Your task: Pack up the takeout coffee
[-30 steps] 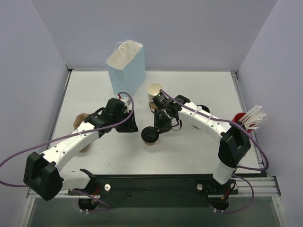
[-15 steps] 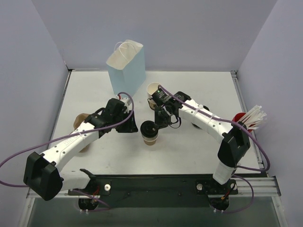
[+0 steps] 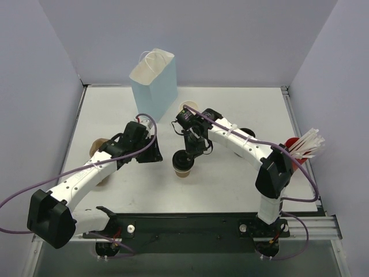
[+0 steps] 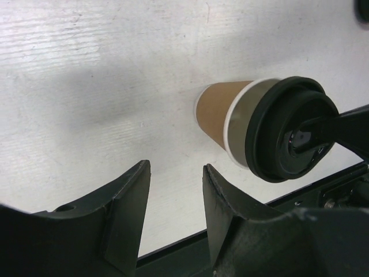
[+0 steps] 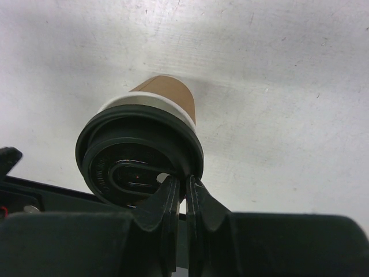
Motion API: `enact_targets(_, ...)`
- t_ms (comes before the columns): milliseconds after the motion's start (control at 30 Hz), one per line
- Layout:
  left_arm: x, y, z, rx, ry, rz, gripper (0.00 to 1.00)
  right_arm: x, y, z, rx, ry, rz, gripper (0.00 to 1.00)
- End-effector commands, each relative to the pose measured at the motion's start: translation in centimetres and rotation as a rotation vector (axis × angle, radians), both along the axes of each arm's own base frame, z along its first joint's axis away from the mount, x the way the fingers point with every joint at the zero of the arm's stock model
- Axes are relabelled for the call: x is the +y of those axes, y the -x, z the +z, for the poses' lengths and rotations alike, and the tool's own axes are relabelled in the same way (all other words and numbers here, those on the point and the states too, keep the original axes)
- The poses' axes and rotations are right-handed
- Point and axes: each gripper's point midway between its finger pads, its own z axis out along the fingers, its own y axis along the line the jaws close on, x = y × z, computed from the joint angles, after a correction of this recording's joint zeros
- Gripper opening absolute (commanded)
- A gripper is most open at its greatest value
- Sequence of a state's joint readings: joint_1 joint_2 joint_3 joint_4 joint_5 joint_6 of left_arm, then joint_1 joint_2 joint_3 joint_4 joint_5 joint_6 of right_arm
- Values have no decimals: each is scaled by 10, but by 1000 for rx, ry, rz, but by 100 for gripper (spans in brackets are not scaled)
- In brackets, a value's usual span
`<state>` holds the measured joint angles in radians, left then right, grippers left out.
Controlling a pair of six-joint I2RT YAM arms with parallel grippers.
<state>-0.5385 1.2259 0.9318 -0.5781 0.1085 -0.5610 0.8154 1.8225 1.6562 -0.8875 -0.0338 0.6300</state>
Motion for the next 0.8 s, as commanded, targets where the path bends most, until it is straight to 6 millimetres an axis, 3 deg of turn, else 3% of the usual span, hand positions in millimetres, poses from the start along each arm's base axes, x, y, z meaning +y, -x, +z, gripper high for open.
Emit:
enact_targets(0, 7, -5, 11, -30, 26, 40, 52, -5, 9, 4, 14, 68, 40, 0)
enact_targets(400, 10, -3, 8, -15, 39, 48, 51, -14, 4, -13, 4, 147, 38, 0)
enact_targets(767, 3, -6, 10, -12, 70, 30, 52, -9, 6, -20, 28, 137, 44, 0)
